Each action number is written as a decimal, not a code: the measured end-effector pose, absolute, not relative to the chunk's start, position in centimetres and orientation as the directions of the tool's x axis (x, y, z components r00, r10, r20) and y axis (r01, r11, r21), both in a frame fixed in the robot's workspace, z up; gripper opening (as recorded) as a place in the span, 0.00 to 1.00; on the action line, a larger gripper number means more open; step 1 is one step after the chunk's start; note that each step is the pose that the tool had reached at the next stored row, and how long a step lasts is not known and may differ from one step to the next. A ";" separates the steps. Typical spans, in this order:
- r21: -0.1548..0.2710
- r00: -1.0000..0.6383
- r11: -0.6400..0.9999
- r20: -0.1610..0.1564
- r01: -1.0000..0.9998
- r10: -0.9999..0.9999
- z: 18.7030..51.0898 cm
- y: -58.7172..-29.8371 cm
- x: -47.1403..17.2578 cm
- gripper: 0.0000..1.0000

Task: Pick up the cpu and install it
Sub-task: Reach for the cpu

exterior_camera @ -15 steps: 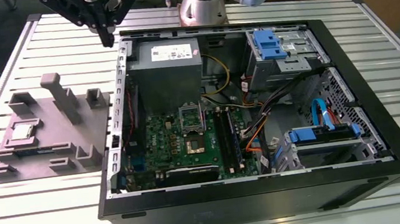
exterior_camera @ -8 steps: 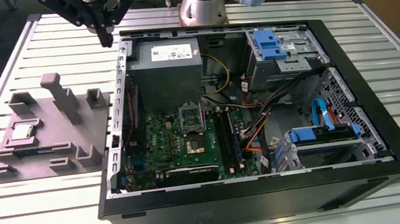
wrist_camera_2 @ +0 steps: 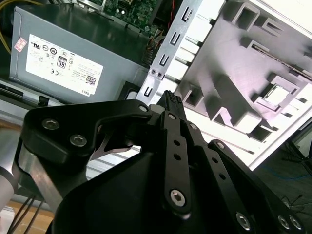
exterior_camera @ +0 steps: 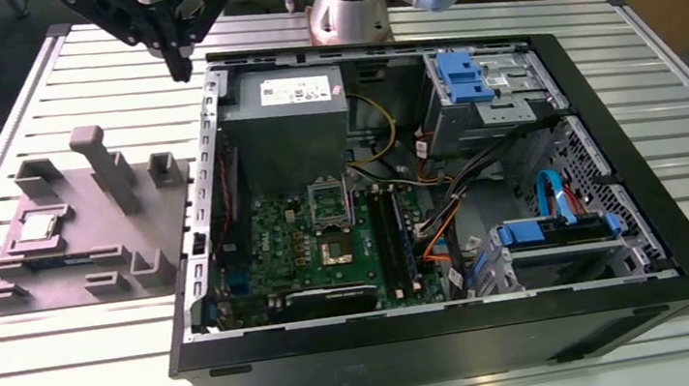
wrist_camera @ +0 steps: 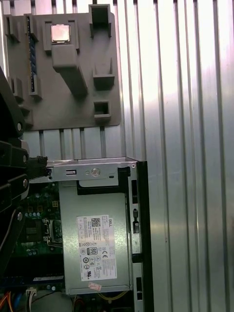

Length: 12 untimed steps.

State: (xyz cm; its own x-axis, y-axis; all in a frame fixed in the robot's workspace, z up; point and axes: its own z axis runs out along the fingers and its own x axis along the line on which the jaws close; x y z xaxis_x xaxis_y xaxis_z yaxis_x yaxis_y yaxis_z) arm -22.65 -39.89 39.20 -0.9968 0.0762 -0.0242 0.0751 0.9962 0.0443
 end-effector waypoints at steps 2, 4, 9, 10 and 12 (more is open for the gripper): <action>0.044 -0.997 0.996 -0.024 0.075 0.076 39.2 -39.9 -22.7 0.10; 0.044 -0.997 0.996 -0.024 0.075 0.076 39.2 -39.9 -22.7 0.10; 0.044 -0.997 0.996 -0.024 0.075 0.076 39.2 -39.9 -22.8 0.10; 0.044 -0.997 0.996 -0.024 0.075 0.076 39.2 -39.9 -22.9 0.10; 0.044 -0.997 0.996 -0.024 0.075 0.076 39.2 -39.9 -22.9 0.10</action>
State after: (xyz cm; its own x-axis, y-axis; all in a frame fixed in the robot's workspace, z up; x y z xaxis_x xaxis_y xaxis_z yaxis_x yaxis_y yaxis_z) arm -22.90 -39.90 39.19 -0.9968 0.0762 -0.0242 0.0751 0.9962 0.0443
